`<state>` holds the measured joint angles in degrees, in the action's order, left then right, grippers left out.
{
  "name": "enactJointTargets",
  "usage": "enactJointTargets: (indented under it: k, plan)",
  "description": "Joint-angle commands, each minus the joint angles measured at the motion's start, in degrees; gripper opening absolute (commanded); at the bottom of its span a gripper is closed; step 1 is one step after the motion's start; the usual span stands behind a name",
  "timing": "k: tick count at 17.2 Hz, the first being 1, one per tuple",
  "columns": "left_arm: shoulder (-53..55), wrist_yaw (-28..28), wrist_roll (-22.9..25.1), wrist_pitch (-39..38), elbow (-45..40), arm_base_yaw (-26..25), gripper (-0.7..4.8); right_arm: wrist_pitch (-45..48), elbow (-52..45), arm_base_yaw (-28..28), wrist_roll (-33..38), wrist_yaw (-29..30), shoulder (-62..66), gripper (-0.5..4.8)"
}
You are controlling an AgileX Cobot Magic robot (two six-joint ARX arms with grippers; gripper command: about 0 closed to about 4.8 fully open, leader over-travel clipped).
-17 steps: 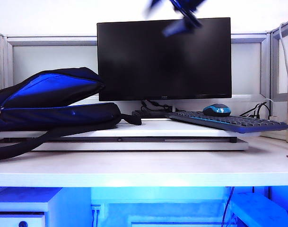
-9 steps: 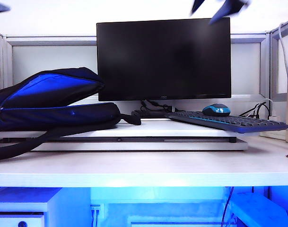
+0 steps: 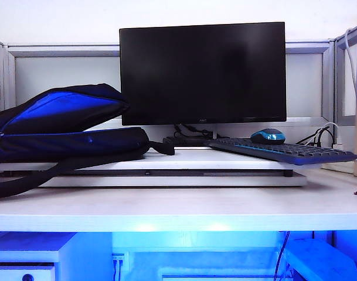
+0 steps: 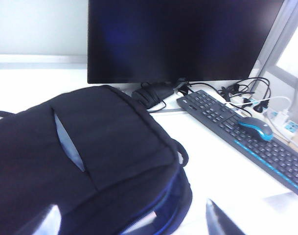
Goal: Pick up the book on the desk and put it into the open backpack.
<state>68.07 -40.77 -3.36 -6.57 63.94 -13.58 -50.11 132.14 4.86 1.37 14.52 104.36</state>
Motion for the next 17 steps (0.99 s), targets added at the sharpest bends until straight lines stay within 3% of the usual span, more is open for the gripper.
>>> enactJointTargets:
  k: [1,4,6,11,15,17]
  plan:
    - [-4.92,-0.39,0.37,-0.76,0.17,-0.02,3.93,1.09,-3.04,-1.38,-0.59,0.0,-0.5,3.65]
    - [-11.65,0.37,0.37,-2.1,0.17,-0.02,3.93,5.9,-9.68,-1.92,-0.59,0.0,-0.52,3.62]
    - [-16.85,0.55,1.53,-5.07,0.17,-0.04,3.31,10.14,-16.17,-2.03,-0.59,-0.04,-0.61,3.53]
    - [-20.63,0.72,2.78,-11.47,0.17,-0.02,3.31,18.32,-25.73,-2.75,-2.47,0.2,-3.74,3.22]
    - [-20.63,0.7,2.93,-12.0,0.17,0.07,3.32,19.15,-33.7,-5.68,-2.45,2.51,-7.41,3.22]
    - [-20.81,1.14,3.65,-13.64,0.15,0.33,3.32,23.76,-44.28,-7.58,-1.62,3.63,-14.62,3.22]
